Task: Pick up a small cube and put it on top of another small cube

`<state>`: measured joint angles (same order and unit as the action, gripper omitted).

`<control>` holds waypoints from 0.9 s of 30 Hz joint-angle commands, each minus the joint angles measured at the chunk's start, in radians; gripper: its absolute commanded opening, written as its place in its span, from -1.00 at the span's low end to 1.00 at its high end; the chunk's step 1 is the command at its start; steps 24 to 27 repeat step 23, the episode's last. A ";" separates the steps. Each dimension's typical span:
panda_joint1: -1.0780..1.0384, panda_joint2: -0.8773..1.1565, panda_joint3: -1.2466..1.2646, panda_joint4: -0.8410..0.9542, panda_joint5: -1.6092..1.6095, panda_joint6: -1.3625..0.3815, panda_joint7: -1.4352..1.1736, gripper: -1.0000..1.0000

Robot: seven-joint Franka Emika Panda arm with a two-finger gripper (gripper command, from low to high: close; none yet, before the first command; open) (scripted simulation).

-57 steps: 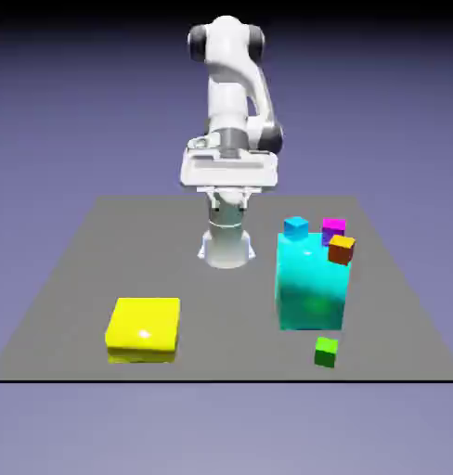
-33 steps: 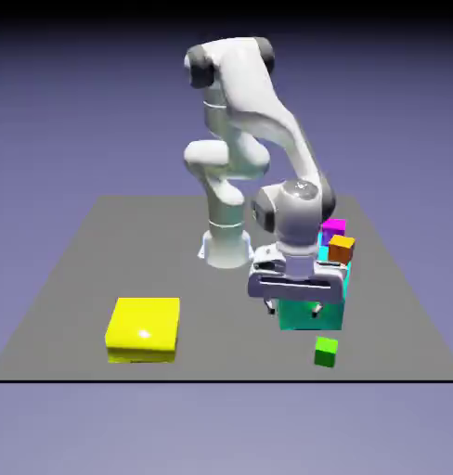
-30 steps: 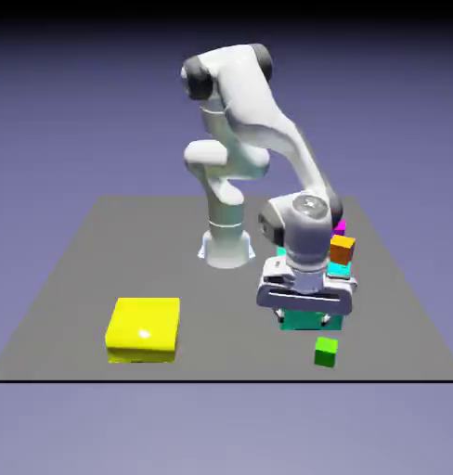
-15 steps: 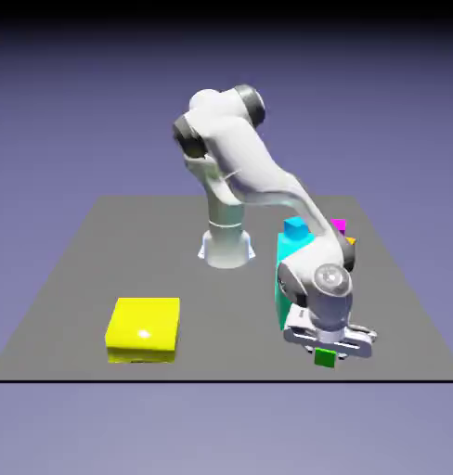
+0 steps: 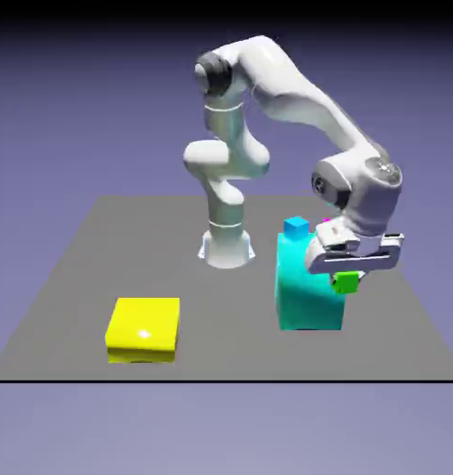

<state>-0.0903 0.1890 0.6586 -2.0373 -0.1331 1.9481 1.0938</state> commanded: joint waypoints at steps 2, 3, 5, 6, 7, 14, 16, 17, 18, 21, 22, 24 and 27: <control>0.037 -0.073 -0.011 -0.011 0.018 -0.043 -0.078 -1.00; 0.055 -0.109 -0.017 -0.016 0.028 -0.064 -0.117 -1.00; 0.092 -0.181 -0.028 -0.026 0.049 -0.106 -0.195 -1.00; 0.110 -0.218 -0.034 -0.032 0.060 -0.127 -0.235 -1.00; 0.128 -0.254 -0.039 -0.037 0.070 -0.148 -0.274 -1.00; 0.292 -0.442 -0.141 -0.178 0.258 -0.315 -0.338 -1.00; 0.296 -0.437 -0.135 -0.250 0.262 -0.238 -0.338 -1.00; 0.298 -0.435 -0.131 -0.286 0.264 -0.199 -0.339 -1.00; 0.300 -0.432 -0.128 -0.322 0.266 -0.161 -0.339 -1.00; 0.301 -0.430 -0.126 -0.345 0.268 -0.137 -0.339 1.00; 0.299 -0.433 -0.129 -0.309 0.266 -0.175 -0.339 1.00; 0.297 -0.436 -0.132 -0.272 0.263 -0.214 -0.339 1.00; 0.297 -0.436 -0.132 -0.272 0.263 -0.214 -0.339 1.00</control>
